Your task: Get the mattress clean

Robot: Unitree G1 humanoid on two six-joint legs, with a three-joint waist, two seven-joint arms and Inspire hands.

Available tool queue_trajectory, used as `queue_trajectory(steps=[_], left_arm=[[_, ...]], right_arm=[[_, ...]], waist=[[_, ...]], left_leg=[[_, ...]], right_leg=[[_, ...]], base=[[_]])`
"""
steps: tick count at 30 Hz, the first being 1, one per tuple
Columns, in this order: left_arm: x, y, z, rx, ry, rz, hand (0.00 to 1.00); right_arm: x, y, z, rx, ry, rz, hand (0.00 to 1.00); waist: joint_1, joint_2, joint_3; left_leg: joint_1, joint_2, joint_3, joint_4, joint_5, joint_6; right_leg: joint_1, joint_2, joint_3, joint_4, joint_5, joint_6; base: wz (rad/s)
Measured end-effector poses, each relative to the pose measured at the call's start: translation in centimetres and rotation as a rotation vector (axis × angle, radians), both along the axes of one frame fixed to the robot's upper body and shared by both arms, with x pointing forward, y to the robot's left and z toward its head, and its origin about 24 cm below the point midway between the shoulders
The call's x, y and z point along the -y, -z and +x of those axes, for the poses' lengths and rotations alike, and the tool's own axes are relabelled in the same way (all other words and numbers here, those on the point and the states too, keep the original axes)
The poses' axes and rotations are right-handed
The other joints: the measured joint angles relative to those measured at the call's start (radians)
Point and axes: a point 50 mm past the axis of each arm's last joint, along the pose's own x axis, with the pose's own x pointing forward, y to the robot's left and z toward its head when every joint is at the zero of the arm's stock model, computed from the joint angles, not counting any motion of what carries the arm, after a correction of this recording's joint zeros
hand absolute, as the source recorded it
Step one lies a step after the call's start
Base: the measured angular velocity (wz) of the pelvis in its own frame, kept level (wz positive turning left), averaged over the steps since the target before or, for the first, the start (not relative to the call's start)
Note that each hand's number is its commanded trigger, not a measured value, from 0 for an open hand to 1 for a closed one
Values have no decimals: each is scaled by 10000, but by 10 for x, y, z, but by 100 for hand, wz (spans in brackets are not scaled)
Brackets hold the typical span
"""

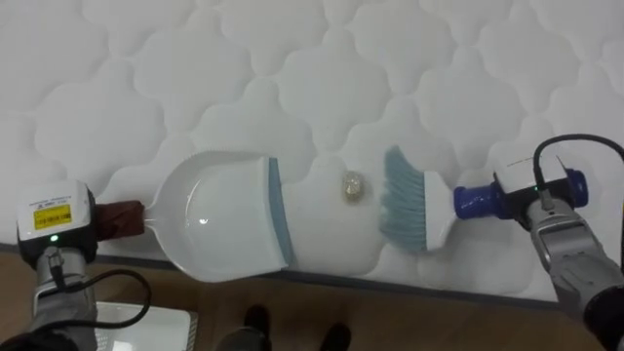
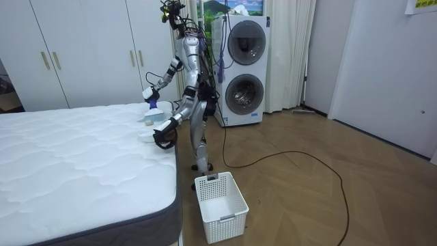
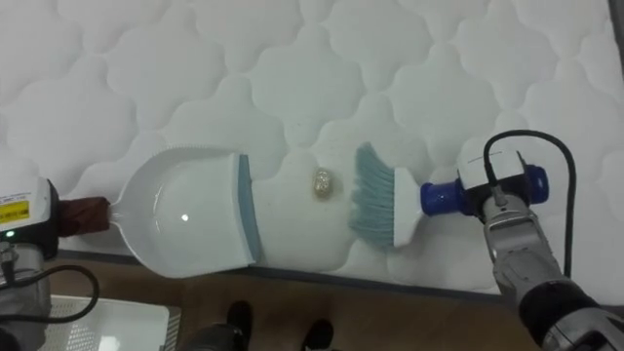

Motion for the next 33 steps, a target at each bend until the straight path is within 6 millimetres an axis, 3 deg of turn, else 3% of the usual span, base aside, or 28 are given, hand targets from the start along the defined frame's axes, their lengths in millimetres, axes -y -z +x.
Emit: queue_trajectory(steps=[19,33], left_arm=[[2,2,-1,-112,35,74,100],[22,7,3,-76,521,-138,100]], right_arm=[[-19,7,0,543,-564,92,100],[-55,14,-2,705,-1201,1067,100]], waist=[[-207,96,22],[-606,313,20]], left_leg=[[115,3,-4,21,-1,-3],[145,10,151,-58,7,-25]], right_leg=[[82,27,54,55,-12,7],[38,75,143,20,-15,-24]], base=[[0],[-2]])
